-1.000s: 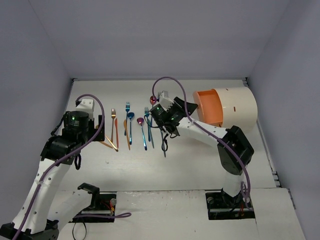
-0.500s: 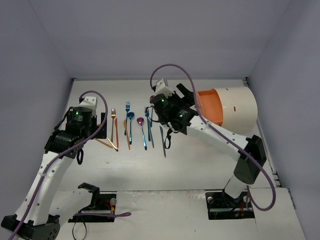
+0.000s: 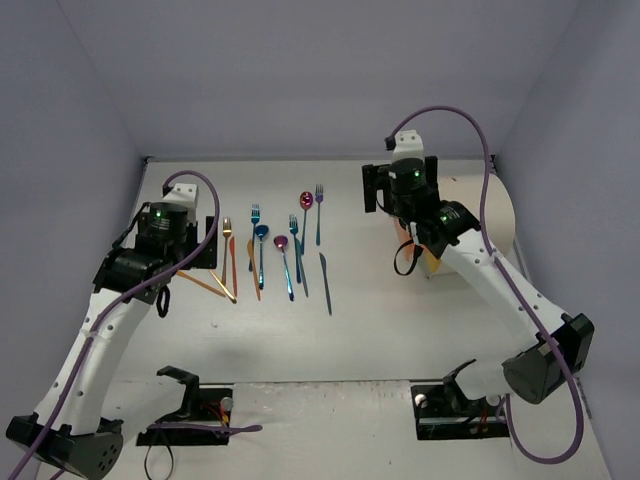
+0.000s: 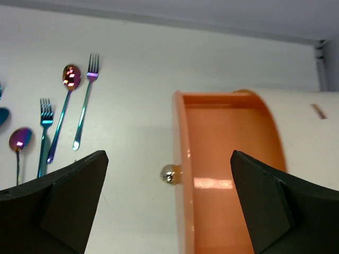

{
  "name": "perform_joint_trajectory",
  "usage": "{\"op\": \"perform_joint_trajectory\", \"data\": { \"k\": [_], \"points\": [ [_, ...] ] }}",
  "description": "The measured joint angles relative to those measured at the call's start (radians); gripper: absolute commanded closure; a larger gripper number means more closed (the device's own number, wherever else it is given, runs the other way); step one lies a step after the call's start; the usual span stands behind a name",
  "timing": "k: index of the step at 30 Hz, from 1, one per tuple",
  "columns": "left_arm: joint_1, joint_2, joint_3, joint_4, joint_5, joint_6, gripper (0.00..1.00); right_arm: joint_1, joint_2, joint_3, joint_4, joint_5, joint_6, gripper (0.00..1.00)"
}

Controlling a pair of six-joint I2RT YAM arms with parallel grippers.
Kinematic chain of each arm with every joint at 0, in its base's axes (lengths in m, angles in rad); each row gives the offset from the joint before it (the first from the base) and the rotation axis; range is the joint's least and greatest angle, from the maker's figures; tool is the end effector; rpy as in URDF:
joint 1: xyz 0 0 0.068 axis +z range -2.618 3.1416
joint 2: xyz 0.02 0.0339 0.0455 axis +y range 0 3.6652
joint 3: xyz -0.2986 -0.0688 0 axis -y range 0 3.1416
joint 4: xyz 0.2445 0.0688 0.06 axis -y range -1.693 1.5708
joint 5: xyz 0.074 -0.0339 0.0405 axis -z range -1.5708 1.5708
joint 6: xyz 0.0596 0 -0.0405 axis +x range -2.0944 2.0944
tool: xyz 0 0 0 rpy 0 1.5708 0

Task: Sort the eating utensils into containers

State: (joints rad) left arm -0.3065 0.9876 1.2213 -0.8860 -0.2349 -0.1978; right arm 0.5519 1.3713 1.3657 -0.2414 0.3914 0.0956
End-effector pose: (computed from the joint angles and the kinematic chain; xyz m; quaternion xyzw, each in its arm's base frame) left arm 0.1800 -0.0424 0.3976 -0.0035 0.8917 -0.0081 0.4525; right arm 0.2936 0.1541 0.4332 -0.0586 0.7808 0.0464 0.6204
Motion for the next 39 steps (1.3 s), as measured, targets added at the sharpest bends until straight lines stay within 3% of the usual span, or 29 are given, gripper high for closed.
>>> {"op": "perform_joint_trajectory", "data": {
  "k": [5, 17, 39],
  "points": [
    [0.0, 0.033, 0.017, 0.0, 0.011, -0.002, 0.07, -0.046, 0.003, -0.048, -0.019, -0.164, 0.078, 0.0],
    [0.0, 0.059, 0.021, 0.0, 0.041, -0.024, 0.07, -0.087, 0.057, -0.057, -0.024, -0.353, 0.156, 0.03],
    [0.0, 0.059, 0.021, 0.0, 0.052, -0.039, 0.07, -0.093, 0.1, 0.001, -0.025, -0.41, 0.177, 0.05]
  ]
}}
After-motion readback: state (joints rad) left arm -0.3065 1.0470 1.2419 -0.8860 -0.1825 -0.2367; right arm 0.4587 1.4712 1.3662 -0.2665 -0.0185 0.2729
